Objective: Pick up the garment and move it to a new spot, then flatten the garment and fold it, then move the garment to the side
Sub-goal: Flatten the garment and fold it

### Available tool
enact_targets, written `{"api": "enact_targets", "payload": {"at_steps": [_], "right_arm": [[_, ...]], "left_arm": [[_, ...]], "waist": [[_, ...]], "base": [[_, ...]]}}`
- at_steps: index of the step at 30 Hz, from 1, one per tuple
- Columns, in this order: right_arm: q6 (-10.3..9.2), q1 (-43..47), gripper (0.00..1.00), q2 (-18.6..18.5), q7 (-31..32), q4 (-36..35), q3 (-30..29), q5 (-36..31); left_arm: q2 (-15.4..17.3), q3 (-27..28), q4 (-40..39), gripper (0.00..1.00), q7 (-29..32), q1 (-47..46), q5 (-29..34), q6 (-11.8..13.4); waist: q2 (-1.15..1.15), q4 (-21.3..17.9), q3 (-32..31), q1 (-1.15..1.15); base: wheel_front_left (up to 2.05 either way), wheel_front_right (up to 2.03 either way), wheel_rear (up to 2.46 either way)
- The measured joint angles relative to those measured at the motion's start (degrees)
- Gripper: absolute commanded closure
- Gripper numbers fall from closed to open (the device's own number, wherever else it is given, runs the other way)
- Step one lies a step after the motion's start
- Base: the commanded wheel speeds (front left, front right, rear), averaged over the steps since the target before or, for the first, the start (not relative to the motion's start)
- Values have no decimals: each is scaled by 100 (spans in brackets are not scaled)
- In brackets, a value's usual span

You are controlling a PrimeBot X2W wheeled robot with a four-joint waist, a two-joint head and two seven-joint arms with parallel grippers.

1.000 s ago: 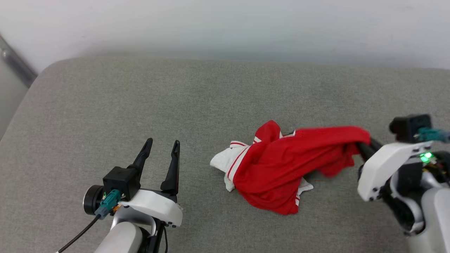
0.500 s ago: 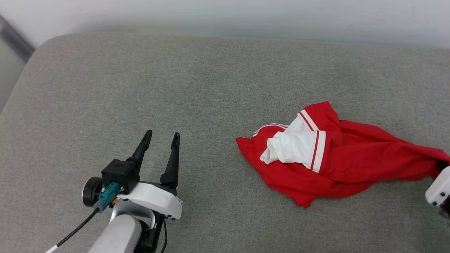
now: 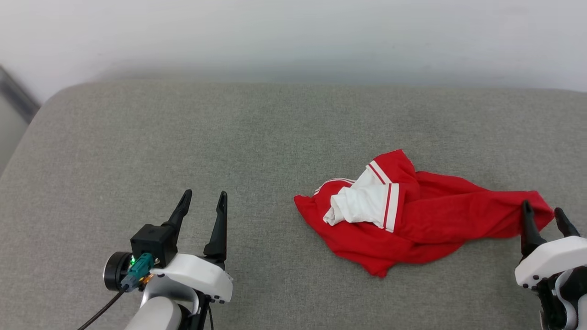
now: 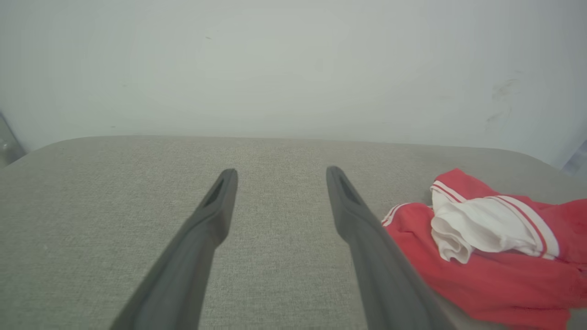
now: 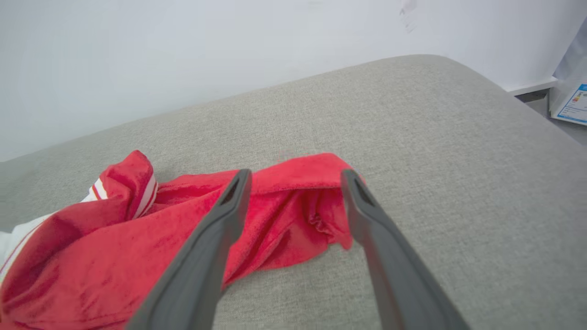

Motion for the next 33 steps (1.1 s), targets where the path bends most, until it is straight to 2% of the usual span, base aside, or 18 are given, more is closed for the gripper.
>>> {"api": "enact_targets", "payload": {"at_steps": [13, 24, 28, 33], "right_arm": [[0, 1163, 0, 113, -224, -1967, 1002, -192], [0, 2030, 0, 226, -156, -2789, 1614, -363], [0, 2052, 0, 240, -113, -2913, 1634, -359], [0, 2039, 0, 248, -103, -3012, 1685, -354]], "left_arm": [[81, -41, -116, 0, 149, 471, -88, 178], [230, -58, -260, 0, 367, 702, -129, 320], [248, -230, -304, 0, 667, 542, -129, 190], [199, -550, -304, 0, 1383, -239, -171, -202]], "waist": [[0, -193, -641, -1], [0, -422, -775, -1], [0, -495, -760, -1], [0, -561, -638, 0]], "base": [[0, 0, 0], [0, 0, 0], [0, 0, 0], [0, 0, 0]]}}
